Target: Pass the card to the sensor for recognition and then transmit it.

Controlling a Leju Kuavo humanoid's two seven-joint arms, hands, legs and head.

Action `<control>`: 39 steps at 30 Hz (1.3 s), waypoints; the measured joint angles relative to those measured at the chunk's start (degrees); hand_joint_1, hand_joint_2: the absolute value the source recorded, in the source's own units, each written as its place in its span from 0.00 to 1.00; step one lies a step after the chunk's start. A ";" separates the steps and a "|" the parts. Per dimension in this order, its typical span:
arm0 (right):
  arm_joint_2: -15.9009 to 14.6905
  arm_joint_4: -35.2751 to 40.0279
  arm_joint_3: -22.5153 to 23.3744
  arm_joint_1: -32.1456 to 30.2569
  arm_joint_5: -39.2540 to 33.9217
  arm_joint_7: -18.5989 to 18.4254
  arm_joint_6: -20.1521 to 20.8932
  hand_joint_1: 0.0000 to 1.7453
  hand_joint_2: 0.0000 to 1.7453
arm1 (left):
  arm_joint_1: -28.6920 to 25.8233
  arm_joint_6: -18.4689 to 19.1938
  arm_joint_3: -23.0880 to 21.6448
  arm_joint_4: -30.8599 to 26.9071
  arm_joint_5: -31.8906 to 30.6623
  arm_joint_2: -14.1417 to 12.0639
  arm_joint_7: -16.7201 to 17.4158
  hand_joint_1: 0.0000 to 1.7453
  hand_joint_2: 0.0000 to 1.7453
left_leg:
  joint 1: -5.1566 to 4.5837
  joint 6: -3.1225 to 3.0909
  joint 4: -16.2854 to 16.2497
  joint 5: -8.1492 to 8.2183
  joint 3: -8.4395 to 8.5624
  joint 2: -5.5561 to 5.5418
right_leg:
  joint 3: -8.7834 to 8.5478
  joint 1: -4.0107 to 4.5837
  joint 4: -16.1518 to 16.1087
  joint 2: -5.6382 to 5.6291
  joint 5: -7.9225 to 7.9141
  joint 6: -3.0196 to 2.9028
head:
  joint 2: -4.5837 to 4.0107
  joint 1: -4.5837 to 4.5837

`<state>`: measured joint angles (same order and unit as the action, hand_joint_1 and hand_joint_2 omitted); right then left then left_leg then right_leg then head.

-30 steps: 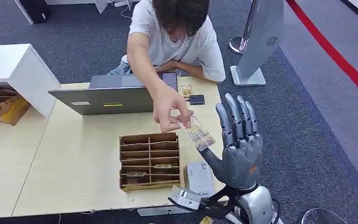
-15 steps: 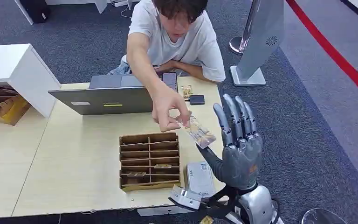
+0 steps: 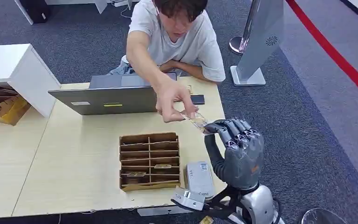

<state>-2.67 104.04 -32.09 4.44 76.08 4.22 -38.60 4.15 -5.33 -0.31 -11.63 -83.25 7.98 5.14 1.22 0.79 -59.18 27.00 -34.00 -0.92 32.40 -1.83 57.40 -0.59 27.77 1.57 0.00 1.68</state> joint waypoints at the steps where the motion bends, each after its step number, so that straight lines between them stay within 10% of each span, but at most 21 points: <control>1: 0.00 0.02 0.00 -0.01 -0.13 0.02 0.00 1.00 1.00 | 0.00 0.00 0.00 0.00 0.00 0.00 0.00 0.00 0.00 | 0.00 0.00 0.00 0.00 0.00 0.00 | 0.00 0.00 0.00 0.00 0.00 0.00 | 0.00 0.00; 19: 0.00 0.48 0.00 -0.54 -2.82 1.40 0.37 1.00 1.00 | 0.00 -0.07 0.00 0.00 -0.09 0.00 -0.17 0.00 0.00 | 0.00 0.00 0.00 0.00 0.00 0.00 | 0.00 0.00 0.00 0.00 0.00 0.00 | 0.00 0.00; 39: 0.00 1.88 1.13 -3.49 -18.29 3.83 12.17 1.00 1.00 | -0.06 -0.50 0.00 0.00 -0.15 0.00 -0.17 0.00 0.00 | 0.00 0.00 0.00 0.00 0.00 -0.01 | 0.00 0.00 0.00 0.01 0.00 0.00 | 0.00 0.00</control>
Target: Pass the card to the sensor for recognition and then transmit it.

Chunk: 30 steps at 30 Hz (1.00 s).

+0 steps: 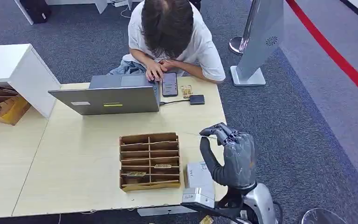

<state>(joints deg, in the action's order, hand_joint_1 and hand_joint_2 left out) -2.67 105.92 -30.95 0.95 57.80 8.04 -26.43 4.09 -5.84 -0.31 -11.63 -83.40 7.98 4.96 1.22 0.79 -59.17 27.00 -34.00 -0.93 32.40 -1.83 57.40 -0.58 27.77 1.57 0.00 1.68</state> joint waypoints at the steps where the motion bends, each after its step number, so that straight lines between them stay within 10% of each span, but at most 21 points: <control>1: 0.00 0.04 0.18 -0.30 -1.44 0.11 0.97 1.00 1.00 | 0.00 0.00 0.00 0.00 0.00 0.00 0.02 0.00 0.00 | 0.00 0.00 0.00 0.00 0.00 0.00 | 0.00 0.00 0.00 0.00 0.00 0.00 | 0.00 0.00; 12: 0.35 0.33 3.98 -3.92 -18.34 -0.85 12.99 1.00 1.00 | -0.08 -0.57 0.02 0.00 -0.18 0.04 0.24 0.00 0.00 | 0.00 0.00 0.00 0.00 -0.01 0.00 | 0.00 0.00 0.00 0.01 0.00 0.00 | 0.00 0.00; 30: 0.63 -0.68 6.76 -6.04 -27.94 -3.87 19.02 1.00 1.00 | -0.61 -2.36 0.02 0.00 -0.24 0.04 0.06 0.00 0.00 | 0.00 0.00 0.00 0.00 -0.01 0.00 | 0.00 0.00 0.00 0.01 0.00 0.00 | 0.00 0.00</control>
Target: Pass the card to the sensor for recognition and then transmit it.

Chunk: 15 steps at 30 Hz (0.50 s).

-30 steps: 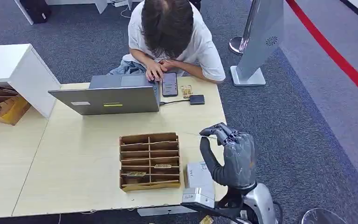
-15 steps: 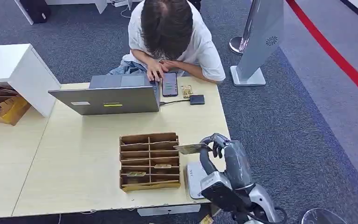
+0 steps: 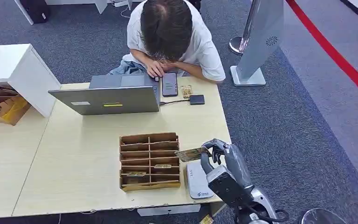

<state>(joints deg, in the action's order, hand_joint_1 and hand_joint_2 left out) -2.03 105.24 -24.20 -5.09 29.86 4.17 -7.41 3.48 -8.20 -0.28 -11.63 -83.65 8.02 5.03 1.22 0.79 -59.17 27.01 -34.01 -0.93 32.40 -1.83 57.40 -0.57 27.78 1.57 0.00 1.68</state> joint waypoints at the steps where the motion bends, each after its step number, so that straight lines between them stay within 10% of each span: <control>1: 0.00 -0.02 0.00 -0.01 -0.13 -0.20 0.09 1.00 1.00 | 0.00 0.00 0.00 0.00 0.00 0.00 0.00 0.00 0.00 | 0.00 0.00 0.00 0.00 0.00 0.00 | 0.00 0.00 0.00 0.00 0.00 0.00 | 0.00 0.00; 15: 0.00 -3.41 0.79 -0.08 -2.88 -4.50 1.70 1.00 1.00 | -0.14 -0.55 -0.02 0.00 0.09 0.02 0.11 0.00 0.00 | 0.00 0.00 0.00 0.00 0.00 0.00 | 0.00 0.00 0.00 0.00 0.00 0.00 | 0.00 0.00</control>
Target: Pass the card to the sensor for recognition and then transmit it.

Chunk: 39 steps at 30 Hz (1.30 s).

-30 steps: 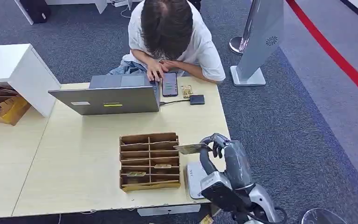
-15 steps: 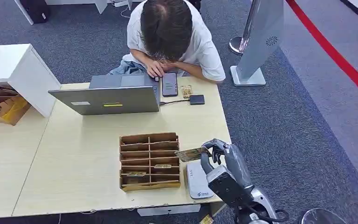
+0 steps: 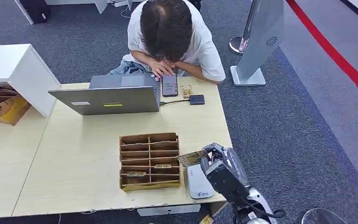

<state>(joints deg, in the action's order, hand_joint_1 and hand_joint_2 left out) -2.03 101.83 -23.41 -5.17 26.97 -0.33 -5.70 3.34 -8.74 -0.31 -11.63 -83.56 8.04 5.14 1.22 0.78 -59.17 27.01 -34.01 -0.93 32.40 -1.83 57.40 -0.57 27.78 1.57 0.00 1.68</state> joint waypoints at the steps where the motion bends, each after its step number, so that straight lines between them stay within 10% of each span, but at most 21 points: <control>1: 0.00 -0.24 0.04 0.00 -0.04 0.00 0.09 1.00 1.00 | 0.00 0.00 0.00 0.00 0.00 0.00 0.00 0.00 0.00 | 0.00 0.00 0.00 0.00 0.00 0.00 | 0.00 0.00 0.00 0.00 0.00 0.00 | 0.00 0.00; 39: 0.00 -7.65 1.99 -0.19 -0.20 -6.34 0.28 1.00 1.00 | -1.57 0.67 1.90 0.00 8.36 -0.57 -2.16 0.00 0.00 | 0.00 0.00 0.01 0.00 -0.01 0.00 | 0.01 0.00 0.00 0.01 0.01 0.00 | 0.00 0.00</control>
<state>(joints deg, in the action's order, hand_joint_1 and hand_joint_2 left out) -2.03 94.18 -21.42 -5.37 26.77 -6.67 -5.42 1.78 -8.07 1.60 -11.63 -75.20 7.48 2.98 1.22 0.78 -59.17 27.01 -34.02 -0.93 32.41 -1.83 57.40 -0.56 27.78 1.56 0.00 1.68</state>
